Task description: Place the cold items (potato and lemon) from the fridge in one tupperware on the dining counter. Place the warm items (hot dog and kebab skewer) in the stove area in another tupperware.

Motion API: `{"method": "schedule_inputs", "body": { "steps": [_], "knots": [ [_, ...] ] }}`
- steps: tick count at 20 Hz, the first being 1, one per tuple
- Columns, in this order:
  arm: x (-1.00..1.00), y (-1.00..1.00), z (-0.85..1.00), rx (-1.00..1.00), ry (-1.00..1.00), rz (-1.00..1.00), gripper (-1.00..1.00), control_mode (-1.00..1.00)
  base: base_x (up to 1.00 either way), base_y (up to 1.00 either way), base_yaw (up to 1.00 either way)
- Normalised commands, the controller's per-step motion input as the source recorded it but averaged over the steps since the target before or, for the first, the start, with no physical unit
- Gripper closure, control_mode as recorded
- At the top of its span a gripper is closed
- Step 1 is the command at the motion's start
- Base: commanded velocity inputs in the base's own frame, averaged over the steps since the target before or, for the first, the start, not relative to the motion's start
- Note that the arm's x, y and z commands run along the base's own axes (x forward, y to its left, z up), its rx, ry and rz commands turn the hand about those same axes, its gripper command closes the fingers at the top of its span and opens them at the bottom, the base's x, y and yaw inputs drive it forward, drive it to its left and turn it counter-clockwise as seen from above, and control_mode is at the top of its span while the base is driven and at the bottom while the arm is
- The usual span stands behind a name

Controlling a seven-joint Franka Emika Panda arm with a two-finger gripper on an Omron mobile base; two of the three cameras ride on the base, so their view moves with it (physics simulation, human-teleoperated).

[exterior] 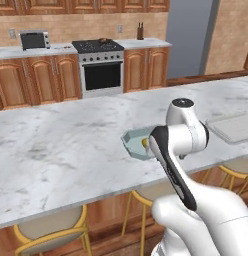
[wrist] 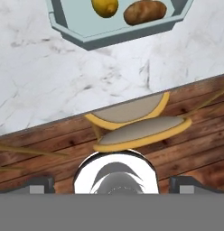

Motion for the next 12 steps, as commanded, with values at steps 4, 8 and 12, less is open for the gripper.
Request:
{"method": "schedule_inputs", "body": {
  "steps": [4,8,12],
  "knots": [
    [0.0,0.0,0.0,0.0,0.0,0.0,-1.0,1.0,-0.29,-0.55,0.0],
    [0.0,0.0,0.0,0.0,0.0,0.0,-1.0,1.0,-0.2,-0.8,0.0],
    [0.0,0.0,0.0,0.0,0.0,0.0,-1.0,1.0,-0.28,-1.0,0.04]
  ]
}}
